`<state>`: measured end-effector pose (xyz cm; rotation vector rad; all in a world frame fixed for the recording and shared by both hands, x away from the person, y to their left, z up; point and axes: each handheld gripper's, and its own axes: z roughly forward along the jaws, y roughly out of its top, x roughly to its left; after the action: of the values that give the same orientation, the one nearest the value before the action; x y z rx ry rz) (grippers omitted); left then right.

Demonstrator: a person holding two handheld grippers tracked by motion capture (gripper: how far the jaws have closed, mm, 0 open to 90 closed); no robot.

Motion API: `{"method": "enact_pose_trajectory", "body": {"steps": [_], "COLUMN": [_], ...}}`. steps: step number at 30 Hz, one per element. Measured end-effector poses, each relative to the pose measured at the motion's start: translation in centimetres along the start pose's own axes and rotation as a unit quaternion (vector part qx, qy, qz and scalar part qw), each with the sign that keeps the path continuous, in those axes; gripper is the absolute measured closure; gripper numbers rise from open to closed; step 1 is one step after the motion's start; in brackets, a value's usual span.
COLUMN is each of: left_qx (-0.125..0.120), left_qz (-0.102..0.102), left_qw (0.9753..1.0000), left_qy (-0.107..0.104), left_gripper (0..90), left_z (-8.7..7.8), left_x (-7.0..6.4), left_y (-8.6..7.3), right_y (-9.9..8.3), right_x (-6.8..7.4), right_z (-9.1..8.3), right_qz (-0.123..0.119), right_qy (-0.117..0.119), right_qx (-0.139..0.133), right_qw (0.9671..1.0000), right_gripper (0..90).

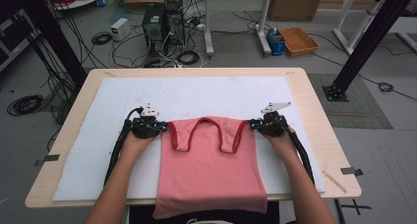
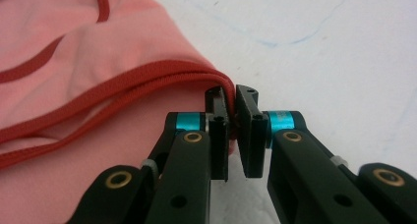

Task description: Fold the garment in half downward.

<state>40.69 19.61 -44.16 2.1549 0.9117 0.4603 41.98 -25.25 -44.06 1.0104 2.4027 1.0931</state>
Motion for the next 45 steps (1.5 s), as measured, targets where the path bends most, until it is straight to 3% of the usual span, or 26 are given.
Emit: {"method": "enact_pose_trajectory", "body": {"steps": [6,12,17,26,30,33,36,39,45], "left_qx": [-0.027,-0.054,-0.075,-0.115,-0.119,-0.121,-0.127,-0.125,-0.147], "left_qz": [-0.030,-0.028,-0.048,-0.041,-0.043,-0.057,-0.062,-0.046,-0.022], "left_qw": [0.9992,0.9981,0.9960,0.9925,0.9919,0.9905,0.9889,0.9895,0.9859], "left_qy": [0.002,0.008,-0.010,0.000,-0.014,-0.032,-0.045,-0.055,-0.077], "left_gripper": [85.1,85.1,85.1,85.0,84.9,84.8,84.8,84.7,84.6], "left_z": [-0.6,-0.7,-0.6,-1.7,-1.6,-1.3,-1.2,-1.4,-3.2], "left_x": [1.3,2.7,4.3,6.3,6.7,6.8,6.6,5.8,4.3], "left_y": [1.4,3.8,5.5,10.0,9.4,8.2,7.1,6.0,4.7], "right_y": [0.7,2.4,4.4,8.4,9.4,9.0,8.1,7.1,5.1], "right_x": [-0.7,-1.9,-3.6,-6.4,-6.6,-6.5,-6.2,-5.6,-4.1], "right_z": [-0.8,-1.2,-0.8,-1.4,-1.7,-1.6,-1.6,-1.9,-3.4], "right_qz": [-0.002,0.012,0.021,0.032,0.017,0.019,0.017,0.009,-0.012], "right_qy": [-0.019,-0.019,-0.011,-0.039,-0.041,-0.030,-0.018,-0.003,0.019], "right_qx": [-0.035,-0.056,-0.061,-0.083,-0.090,-0.079,-0.084,-0.092,-0.113], "right_qw": [0.9992,0.9982,0.9979,0.9953,0.9949,0.9962,0.9961,0.9957,0.9933], "right_gripper": [85.2,85.2,85.2,85.1,85.1,85.0,85.0,85.0,84.9]}}
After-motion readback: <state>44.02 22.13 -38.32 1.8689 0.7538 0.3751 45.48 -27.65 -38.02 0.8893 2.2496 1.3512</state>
